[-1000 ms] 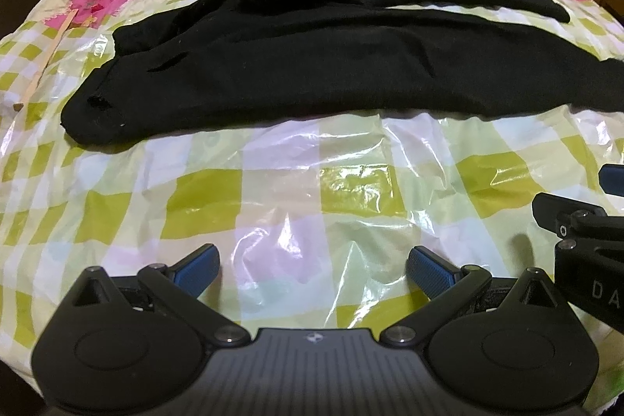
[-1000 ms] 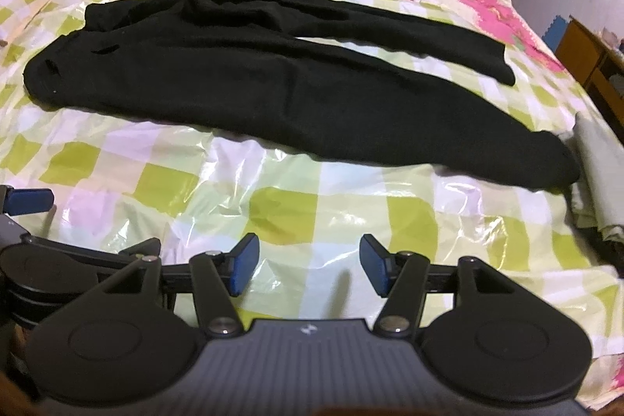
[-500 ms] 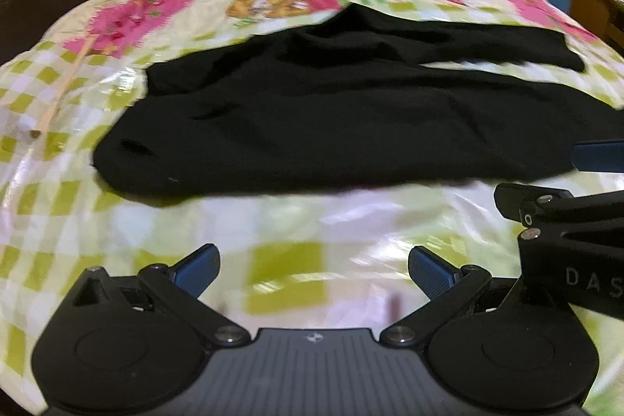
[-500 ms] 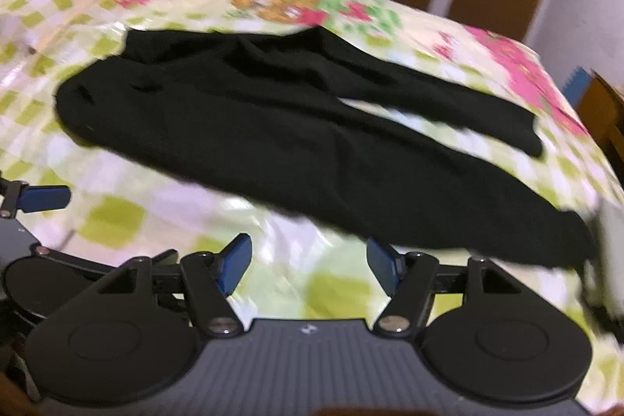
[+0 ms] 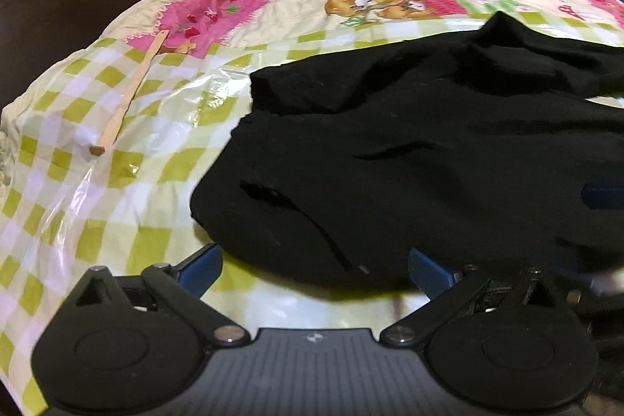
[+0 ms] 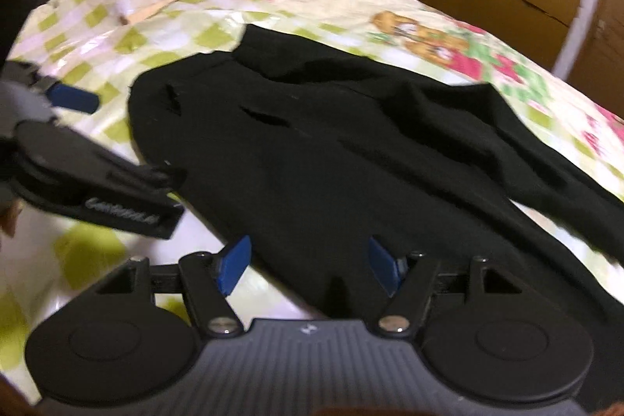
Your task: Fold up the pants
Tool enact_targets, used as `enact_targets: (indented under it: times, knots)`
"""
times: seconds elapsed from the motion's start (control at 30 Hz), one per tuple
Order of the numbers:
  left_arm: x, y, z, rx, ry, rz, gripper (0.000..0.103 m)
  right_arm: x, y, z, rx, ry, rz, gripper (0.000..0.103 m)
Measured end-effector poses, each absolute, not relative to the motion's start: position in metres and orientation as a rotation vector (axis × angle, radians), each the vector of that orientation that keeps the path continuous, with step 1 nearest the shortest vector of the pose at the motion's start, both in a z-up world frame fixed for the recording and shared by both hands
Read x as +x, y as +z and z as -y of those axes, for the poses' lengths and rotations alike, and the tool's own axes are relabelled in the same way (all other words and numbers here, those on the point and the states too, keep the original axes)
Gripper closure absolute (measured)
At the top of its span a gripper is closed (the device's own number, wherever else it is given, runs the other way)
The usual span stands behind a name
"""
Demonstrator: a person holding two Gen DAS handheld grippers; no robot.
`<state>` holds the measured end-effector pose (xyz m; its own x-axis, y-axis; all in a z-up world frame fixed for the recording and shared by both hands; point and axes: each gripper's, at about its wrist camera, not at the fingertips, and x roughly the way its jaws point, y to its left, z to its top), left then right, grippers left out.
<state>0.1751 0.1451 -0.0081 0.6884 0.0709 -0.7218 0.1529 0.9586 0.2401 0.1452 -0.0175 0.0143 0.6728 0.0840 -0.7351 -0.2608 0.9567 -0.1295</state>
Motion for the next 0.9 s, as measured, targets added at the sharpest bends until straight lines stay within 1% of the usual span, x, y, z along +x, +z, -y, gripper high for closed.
enact_targets:
  times: [0.13,0.23,0.3,0.33,0.37,0.43,0.5,0.57,0.73,0.83,0.9]
  knots:
    - [0.196,-0.018,-0.158,0.268,-0.042,-0.85,0.0,0.164,-0.001,-0.003,-0.284,0.243,-0.824,0.038]
    - [0.2,-0.021,-0.163,0.251,-0.062,-0.852,0.0,0.172,-0.009,-0.015,-0.304,0.272,-0.838,0.041]
    - [0.202,-0.025,-0.165,0.255,-0.074,-0.856,0.0,0.174,-0.013,-0.026,-0.342,0.289,-0.835,0.053]
    - [0.204,-0.027,-0.166,0.259,-0.075,-0.864,0.006,0.175,-0.016,-0.03,-0.363,0.295,-0.839,0.062]
    - [0.207,-0.029,-0.169,0.259,-0.081,-0.874,0.015,0.177,-0.019,-0.035,-0.381,0.305,-0.848,0.069]
    - [0.211,-0.031,-0.175,0.245,-0.081,-0.893,0.025,0.181,-0.024,-0.041,-0.392,0.305,-0.859,0.07]
    - [0.215,-0.03,-0.184,0.221,-0.082,-0.894,0.026,0.183,-0.024,-0.046,-0.398,0.3,-0.847,0.07]
    - [0.217,-0.029,-0.193,0.202,-0.078,-0.887,0.03,0.183,-0.023,-0.049,-0.395,0.311,-0.833,0.07]
    - [0.217,-0.025,-0.206,0.186,-0.075,-0.864,0.032,0.178,-0.022,-0.061,-0.439,0.317,-0.795,0.069]
    - [0.216,-0.019,-0.217,0.174,-0.063,-0.824,0.032,0.167,-0.01,-0.058,-0.409,0.332,-0.755,0.065]
    - [0.216,-0.016,-0.223,0.167,-0.061,-0.787,0.032,0.163,-0.008,-0.06,-0.446,0.329,-0.718,0.064]
